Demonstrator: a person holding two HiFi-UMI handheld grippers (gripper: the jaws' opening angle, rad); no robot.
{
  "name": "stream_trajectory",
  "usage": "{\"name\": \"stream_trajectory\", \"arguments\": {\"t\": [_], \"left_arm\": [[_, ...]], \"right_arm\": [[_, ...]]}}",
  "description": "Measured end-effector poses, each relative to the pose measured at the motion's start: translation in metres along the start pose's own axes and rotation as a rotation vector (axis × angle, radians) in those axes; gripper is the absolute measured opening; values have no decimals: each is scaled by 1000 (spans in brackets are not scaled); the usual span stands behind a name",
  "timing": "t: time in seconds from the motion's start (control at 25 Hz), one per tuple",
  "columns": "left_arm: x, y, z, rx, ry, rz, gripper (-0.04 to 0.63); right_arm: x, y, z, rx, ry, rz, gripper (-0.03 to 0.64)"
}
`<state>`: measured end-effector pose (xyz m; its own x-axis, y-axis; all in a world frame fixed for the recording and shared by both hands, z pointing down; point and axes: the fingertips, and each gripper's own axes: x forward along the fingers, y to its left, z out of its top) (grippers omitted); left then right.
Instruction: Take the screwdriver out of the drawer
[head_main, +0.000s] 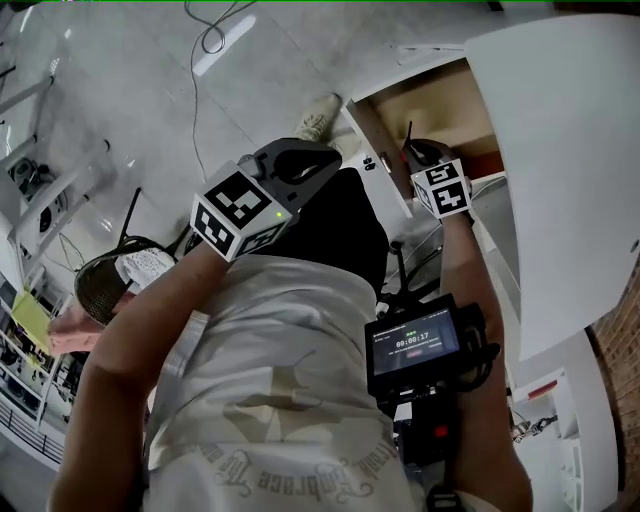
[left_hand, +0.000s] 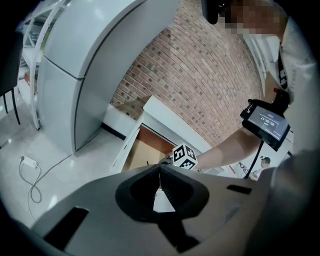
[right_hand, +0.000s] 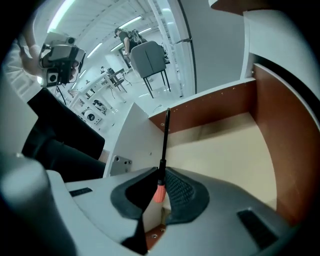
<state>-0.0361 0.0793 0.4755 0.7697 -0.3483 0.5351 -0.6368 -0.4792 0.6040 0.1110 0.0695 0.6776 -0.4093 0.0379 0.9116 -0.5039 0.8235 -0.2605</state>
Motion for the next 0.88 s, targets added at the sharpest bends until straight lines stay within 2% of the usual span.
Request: {"name": "stream_trajectory", "arguments": {"t": [0.28, 0.64, 0.88], "left_arm": [[-9, -12, 21, 84, 16, -37, 24], [-2, -3, 44, 141, 25, -55, 23], [-15, -28, 66, 190, 9, -62, 23]], "right_arm": [[-34, 10, 28, 56, -121, -65, 60], [-67, 12, 40, 156, -250, -109, 60], [-123, 22, 53, 195, -342, -165, 60]]}}
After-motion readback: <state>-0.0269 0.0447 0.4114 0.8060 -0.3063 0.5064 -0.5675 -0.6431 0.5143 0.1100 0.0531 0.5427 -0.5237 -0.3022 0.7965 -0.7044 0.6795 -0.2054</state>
